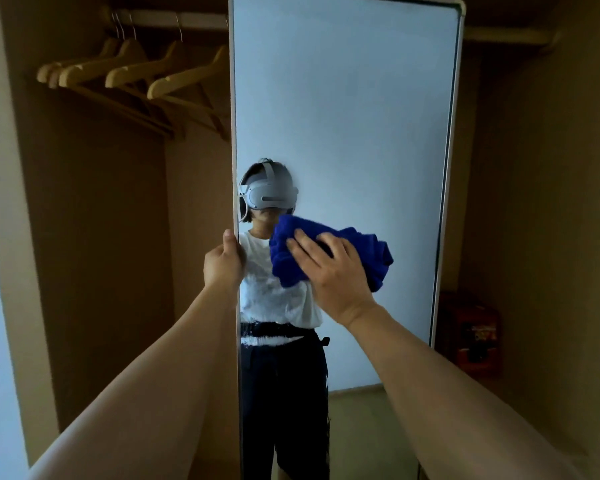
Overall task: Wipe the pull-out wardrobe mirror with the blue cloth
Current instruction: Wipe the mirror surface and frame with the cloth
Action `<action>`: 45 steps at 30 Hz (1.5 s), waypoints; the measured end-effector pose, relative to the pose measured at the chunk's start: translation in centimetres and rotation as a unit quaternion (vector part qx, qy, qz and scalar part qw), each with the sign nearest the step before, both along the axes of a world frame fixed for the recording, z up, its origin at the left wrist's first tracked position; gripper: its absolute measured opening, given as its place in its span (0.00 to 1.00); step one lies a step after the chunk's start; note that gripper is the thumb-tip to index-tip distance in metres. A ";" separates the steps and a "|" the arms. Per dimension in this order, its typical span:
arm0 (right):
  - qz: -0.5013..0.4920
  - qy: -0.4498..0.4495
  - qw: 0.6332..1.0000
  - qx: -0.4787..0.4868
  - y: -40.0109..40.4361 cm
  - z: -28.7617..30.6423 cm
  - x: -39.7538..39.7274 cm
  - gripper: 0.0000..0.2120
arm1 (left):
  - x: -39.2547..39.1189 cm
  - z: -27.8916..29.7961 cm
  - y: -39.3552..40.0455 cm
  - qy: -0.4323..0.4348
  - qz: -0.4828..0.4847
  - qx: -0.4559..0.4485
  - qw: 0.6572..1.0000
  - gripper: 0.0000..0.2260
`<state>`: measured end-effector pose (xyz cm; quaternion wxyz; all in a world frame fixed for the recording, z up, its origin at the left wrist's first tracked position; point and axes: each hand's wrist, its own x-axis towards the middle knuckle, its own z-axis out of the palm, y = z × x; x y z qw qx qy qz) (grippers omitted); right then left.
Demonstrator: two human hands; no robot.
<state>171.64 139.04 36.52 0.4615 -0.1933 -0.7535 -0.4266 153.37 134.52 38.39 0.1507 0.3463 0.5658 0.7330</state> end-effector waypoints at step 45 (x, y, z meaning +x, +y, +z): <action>-0.023 0.231 0.958 -0.170 3.0 1.0 8.2 0.28 | 1.0 -1.4 1.4 -0.022 0.087 -0.012 0.996 0.23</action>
